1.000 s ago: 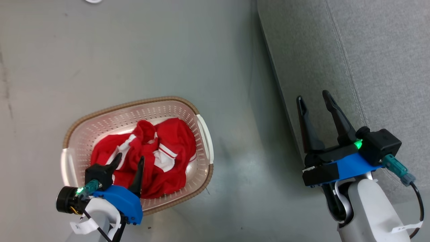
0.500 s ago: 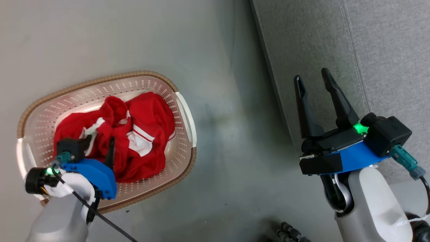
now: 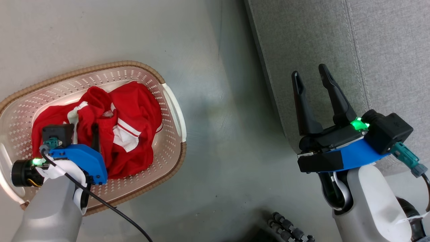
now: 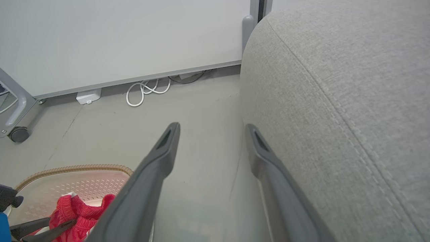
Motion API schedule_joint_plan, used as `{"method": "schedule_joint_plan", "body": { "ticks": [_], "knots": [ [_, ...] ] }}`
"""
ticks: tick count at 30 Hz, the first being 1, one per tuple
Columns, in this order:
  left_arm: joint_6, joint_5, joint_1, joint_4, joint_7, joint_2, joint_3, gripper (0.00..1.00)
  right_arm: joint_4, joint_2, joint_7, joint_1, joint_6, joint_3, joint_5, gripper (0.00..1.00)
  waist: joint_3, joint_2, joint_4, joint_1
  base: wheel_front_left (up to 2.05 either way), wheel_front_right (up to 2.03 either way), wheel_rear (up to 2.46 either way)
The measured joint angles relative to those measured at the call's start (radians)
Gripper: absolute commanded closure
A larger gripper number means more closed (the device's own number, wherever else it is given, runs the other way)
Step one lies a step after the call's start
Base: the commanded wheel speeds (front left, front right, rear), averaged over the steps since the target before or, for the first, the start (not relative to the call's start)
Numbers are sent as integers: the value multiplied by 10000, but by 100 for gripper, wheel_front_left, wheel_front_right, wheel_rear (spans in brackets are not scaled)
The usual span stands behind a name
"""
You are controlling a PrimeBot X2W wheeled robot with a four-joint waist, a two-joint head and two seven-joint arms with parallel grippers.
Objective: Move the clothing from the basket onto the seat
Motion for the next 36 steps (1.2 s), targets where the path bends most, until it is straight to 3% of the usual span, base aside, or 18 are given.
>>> {"method": "schedule_joint_plan", "body": {
  "ticks": [4,5,6,23,36],
  "knots": [
    [-44,-65,-74,194,-2,-77,-23,0,8,0,0,-9,0,0,0,0,-6,0,23,0,0,0,0],
    [-44,-81,-97,247,17,-88,-29,31,8,0,0,-12,0,2,0,0,-3,0,29,-1,0,0,0],
    [-54,-79,-131,284,17,-92,-44,100,8,0,0,-14,0,2,0,0,2,0,35,0,0,0,0],
    [-366,-182,-281,755,-121,-416,-318,100,134,0,0,-46,0,-35,-165,0,-238,1,250,-1,0,0,0],
    [-694,-201,-117,836,-518,-1175,-794,100,479,4,-8,90,0,-245,-738,0,-1650,0,842,-2,0,0,0]
  ]
}}
